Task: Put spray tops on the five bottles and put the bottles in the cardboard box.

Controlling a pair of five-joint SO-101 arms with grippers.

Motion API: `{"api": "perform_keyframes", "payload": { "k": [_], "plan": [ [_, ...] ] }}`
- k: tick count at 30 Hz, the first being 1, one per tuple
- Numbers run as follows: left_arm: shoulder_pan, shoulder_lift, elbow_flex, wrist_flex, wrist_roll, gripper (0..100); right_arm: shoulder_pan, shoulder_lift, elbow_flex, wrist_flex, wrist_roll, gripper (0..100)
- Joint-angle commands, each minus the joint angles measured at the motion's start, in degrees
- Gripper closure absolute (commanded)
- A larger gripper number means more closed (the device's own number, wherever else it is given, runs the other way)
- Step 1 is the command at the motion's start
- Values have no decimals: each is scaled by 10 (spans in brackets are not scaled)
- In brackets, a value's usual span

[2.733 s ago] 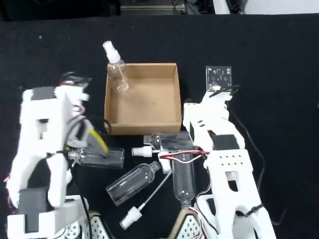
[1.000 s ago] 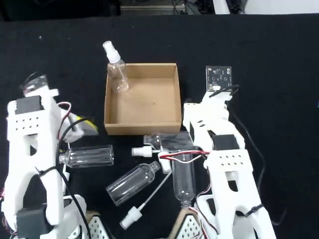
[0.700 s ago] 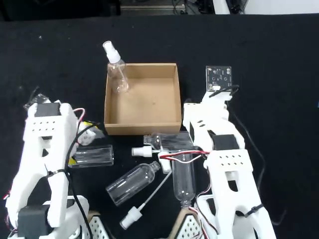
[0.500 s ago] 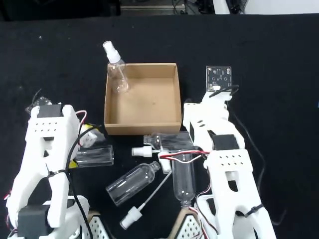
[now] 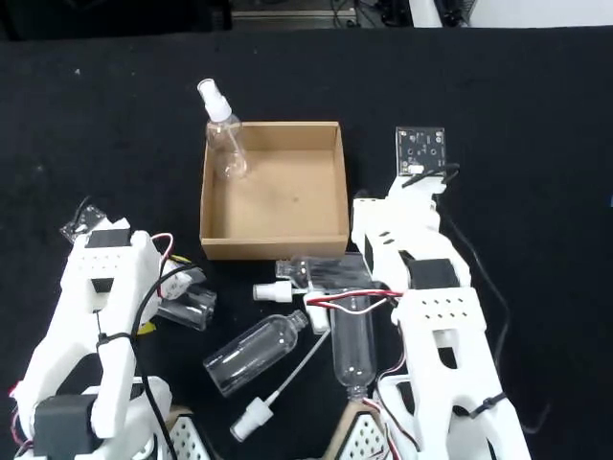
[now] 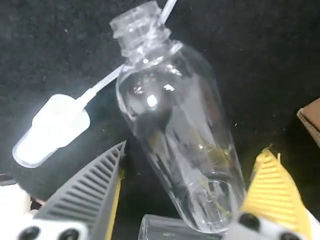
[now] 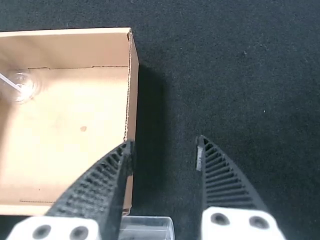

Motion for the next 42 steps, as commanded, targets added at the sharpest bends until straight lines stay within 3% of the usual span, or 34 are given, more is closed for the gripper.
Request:
{"api": "perform_keyframes", "payload": {
  "k": [1,9,15,23,29,33,37,42],
  "plan": [
    [3,-7,-4,-7,4,639,6,-21,-2,-17,1,822],
    [4,-7,-3,-8,4,641,6,-21,-2,-17,1,822],
    [8,-12,-7,-15,-1,787,6,-21,-2,-17,1,822],
    [7,-12,-37,-17,-15,775,6,-21,-2,-17,1,822],
    [0,-5,-153,84,-144,780,6,-21,-2,-17,1,822],
    [-40,-11,-203,136,-298,780,6,-21,-2,-17,1,822],
    [-113,-7,-257,141,-437,780,6,-21,-2,-17,1,822],
    [-273,-4,-276,95,-577,780,6,-21,-2,-17,1,822]
  ]
}}
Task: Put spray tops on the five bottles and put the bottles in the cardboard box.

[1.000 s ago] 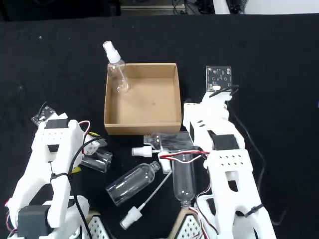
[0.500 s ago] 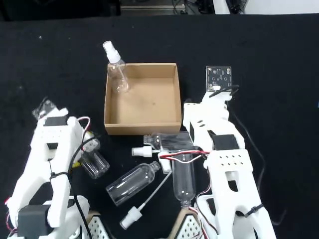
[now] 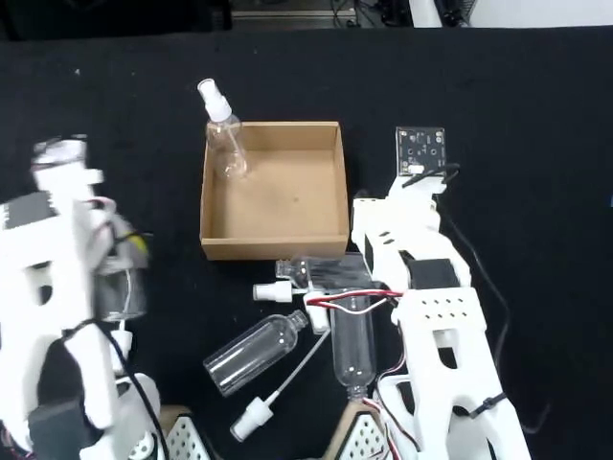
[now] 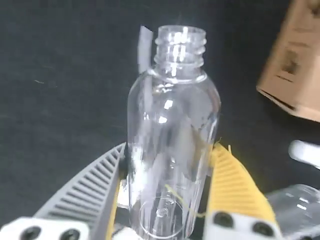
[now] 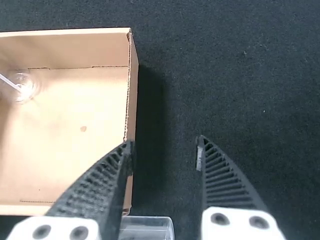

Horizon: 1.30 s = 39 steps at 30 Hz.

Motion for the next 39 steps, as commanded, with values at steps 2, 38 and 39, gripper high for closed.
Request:
{"api": "perform_keyframes", "payload": {
  "k": [2,38,39],
  "plan": [
    [-189,7,-42,-55,-150,780,6,-21,-2,-17,1,822],
    [-437,347,-228,-94,-568,673,6,-22,2,-17,1,822],
    [-437,347,-228,-95,-573,673,6,-22,2,-17,1,822]
  ]
}}
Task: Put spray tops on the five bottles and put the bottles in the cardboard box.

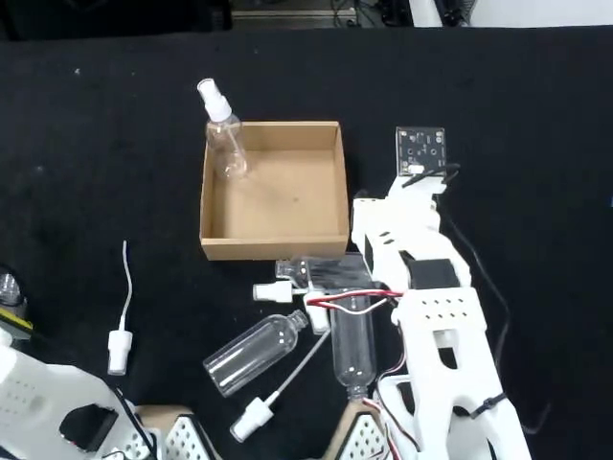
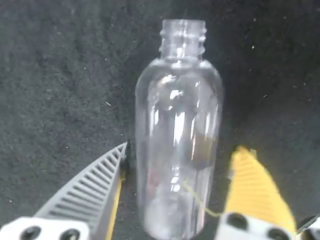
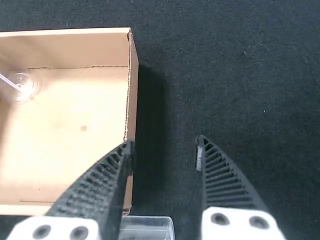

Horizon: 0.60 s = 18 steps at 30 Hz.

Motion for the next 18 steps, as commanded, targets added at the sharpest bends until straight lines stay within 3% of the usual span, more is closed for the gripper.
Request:
{"api": "perform_keyframes", "payload": {
  "k": [1,7,13,18],
  "plan": [
    [-1,-6,-29,-9,-27,673,6,-22,1,-17,1,822],
    [29,-4,-30,-15,-29,673,6,-21,5,-29,1,822],
    [38,-7,24,-130,-4,673,6,-22,18,-48,1,822],
    [44,-4,42,-138,-4,673,6,-22,18,-48,1,822]
  ]
}}
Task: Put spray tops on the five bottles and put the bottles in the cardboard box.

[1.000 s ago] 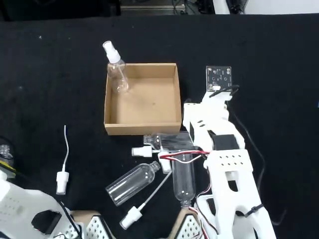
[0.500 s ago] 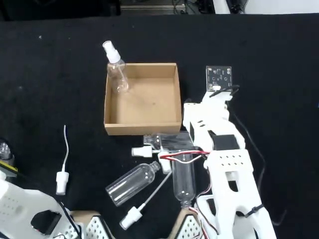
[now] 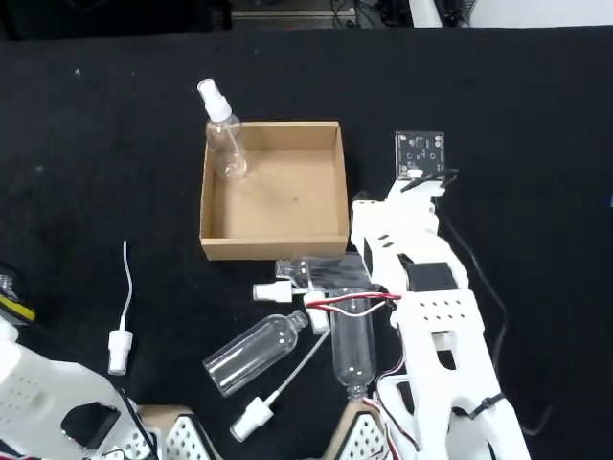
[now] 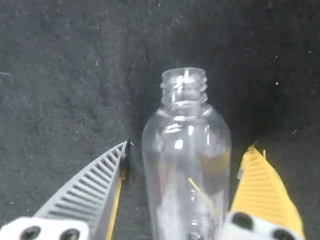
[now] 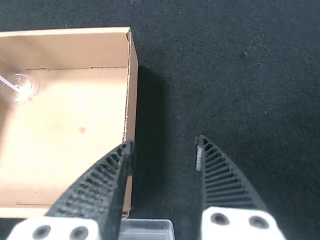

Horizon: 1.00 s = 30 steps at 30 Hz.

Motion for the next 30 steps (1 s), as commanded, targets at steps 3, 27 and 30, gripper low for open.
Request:
{"api": "perform_keyframes", "payload": {
  "k": [3,27,30],
  "plan": [
    [13,-4,1,-11,5,673,6,-22,-5,-18,1,822],
    [29,-12,-62,155,-49,960,6,-23,-5,-18,1,822],
    [20,-12,-98,183,-19,970,7,-25,-5,-13,1,822]
  ]
}}
